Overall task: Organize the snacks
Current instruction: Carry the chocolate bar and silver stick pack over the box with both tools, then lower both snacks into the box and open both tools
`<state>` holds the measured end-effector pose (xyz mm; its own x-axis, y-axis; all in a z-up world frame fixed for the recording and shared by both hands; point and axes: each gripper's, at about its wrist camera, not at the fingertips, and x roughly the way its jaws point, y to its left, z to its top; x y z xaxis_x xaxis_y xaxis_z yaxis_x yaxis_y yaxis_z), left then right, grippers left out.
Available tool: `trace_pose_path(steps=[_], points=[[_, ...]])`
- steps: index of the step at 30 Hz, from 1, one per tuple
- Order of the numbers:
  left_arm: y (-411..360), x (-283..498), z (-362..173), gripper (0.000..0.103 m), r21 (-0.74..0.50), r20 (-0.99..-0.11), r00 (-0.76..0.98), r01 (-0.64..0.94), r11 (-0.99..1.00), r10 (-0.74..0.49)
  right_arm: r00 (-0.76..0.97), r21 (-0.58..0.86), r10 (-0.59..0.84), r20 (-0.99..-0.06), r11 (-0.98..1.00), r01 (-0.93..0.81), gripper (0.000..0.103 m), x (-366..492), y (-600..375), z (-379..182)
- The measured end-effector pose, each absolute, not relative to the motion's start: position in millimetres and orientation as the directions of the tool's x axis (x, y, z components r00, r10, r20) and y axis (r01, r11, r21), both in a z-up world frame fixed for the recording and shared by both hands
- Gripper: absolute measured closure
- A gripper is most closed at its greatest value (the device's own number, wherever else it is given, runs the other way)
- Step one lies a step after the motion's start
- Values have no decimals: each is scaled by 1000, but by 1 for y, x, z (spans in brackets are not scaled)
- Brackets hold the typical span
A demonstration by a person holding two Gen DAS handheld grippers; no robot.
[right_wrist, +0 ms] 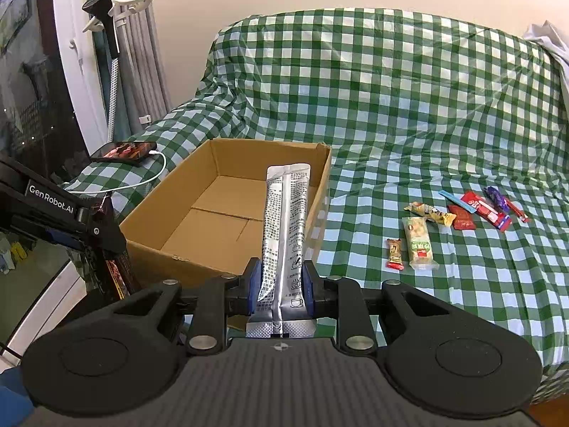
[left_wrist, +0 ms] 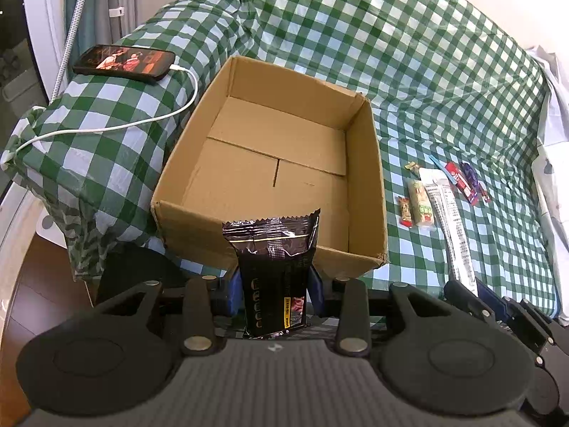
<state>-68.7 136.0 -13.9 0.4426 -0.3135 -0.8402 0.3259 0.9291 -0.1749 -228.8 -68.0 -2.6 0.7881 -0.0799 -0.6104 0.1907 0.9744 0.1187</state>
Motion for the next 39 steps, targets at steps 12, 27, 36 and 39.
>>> trace_pose_path(steps=[12,27,36,39], points=[[131,-54,-12,61,-185,-834,456,302,935,-312,776,98,-62,-628,983,158,77,-218,-68,-5],[99,-5,-14,61,-186,-837,453,289,939,-305,744,139,-19,-668,979,150,77,-176,-74,-20],[67,43,-24,61,-175,-844,444,304,937,-301,732,151,4,-681,979,136,77,-131,-85,-25],[57,58,-31,61,-174,-851,430,310,935,-301,735,163,14,-678,978,132,77,-114,-91,-26]])
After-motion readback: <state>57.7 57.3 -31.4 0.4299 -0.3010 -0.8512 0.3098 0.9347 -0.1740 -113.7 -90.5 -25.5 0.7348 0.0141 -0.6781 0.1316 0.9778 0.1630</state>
